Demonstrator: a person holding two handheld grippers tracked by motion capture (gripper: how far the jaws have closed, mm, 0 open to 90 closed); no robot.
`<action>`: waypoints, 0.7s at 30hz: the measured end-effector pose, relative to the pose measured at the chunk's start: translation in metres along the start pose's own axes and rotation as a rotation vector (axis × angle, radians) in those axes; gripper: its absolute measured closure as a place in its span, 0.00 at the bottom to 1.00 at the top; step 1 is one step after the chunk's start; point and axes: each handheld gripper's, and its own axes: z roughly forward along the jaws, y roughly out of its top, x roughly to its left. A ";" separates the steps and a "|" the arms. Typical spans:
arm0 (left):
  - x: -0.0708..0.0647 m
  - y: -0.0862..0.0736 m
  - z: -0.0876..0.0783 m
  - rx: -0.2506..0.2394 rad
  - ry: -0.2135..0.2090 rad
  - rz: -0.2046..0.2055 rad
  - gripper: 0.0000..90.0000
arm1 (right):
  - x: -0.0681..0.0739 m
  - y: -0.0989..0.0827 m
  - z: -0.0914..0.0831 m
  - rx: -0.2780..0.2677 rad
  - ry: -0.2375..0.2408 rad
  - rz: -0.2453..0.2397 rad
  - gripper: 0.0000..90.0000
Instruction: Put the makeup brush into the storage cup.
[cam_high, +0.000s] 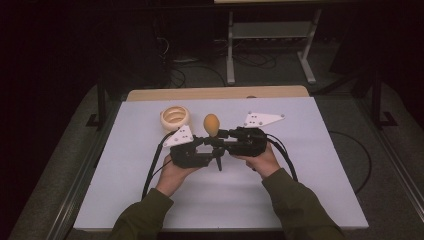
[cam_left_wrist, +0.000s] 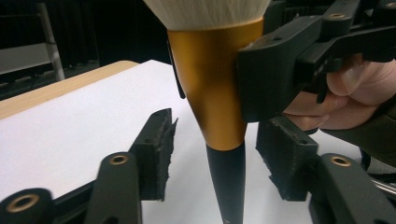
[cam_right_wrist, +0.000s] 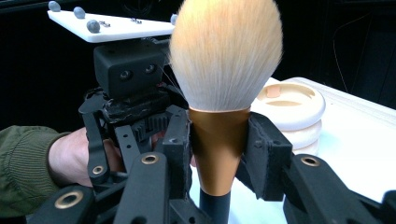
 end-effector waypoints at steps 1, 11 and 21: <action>0.000 0.000 0.000 0.000 0.001 -0.002 0.56 | 0.000 0.000 0.000 0.000 0.001 0.003 0.69; -0.001 0.001 -0.002 -0.002 0.005 -0.003 0.67 | 0.000 -0.001 0.001 0.000 -0.002 0.006 0.69; 0.000 0.001 -0.003 -0.003 0.000 -0.004 0.75 | 0.000 -0.001 0.002 0.005 -0.002 0.008 0.69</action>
